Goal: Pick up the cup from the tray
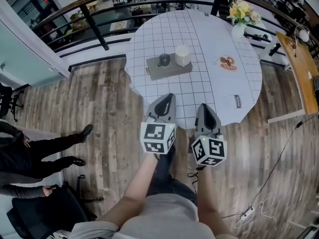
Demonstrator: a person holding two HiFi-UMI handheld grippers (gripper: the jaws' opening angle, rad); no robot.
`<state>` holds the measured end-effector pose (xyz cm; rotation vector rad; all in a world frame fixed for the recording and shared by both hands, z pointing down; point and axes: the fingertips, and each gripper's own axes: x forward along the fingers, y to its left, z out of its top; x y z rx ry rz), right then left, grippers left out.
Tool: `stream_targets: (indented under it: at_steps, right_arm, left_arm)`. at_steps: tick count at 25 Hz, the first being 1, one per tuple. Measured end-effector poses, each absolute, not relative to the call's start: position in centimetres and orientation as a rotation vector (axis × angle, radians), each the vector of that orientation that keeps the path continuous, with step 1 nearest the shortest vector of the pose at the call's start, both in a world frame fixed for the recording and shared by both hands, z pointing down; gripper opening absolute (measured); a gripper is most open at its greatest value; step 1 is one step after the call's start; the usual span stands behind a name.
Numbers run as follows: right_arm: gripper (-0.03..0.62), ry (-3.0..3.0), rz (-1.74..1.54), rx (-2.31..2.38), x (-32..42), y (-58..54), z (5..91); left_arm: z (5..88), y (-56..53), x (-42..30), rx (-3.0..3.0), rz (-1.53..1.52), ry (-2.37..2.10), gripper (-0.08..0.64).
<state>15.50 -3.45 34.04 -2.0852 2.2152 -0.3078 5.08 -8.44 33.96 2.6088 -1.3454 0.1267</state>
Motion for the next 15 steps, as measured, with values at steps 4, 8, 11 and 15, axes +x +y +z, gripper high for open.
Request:
stream_targets:
  at_steps: [4, 8, 11, 15]
  right_arm:
    - [0.008, 2.245, -0.32, -2.092, 15.0, -8.7, 34.0]
    - [0.008, 2.283, -0.341, -2.111, 14.6, -13.4, 35.1]
    - [0.008, 2.323, -0.33, -2.148, 14.2, -16.5, 36.4]
    - [0.008, 2.356, -0.322, -2.209, 13.9, -20.2, 37.9]
  left_arm:
    - [34.4, -13.4, 4.6, 2.578, 0.133, -1.34, 0.008]
    - [35.3, -17.6, 4.3, 2.556, 0.139, -1.333, 0.008]
    - [36.0, -20.2, 4.2, 2.556, 0.144, -1.323, 0.008]
    - [36.6, -23.3, 3.9, 2.55, 0.139, -1.306, 0.008]
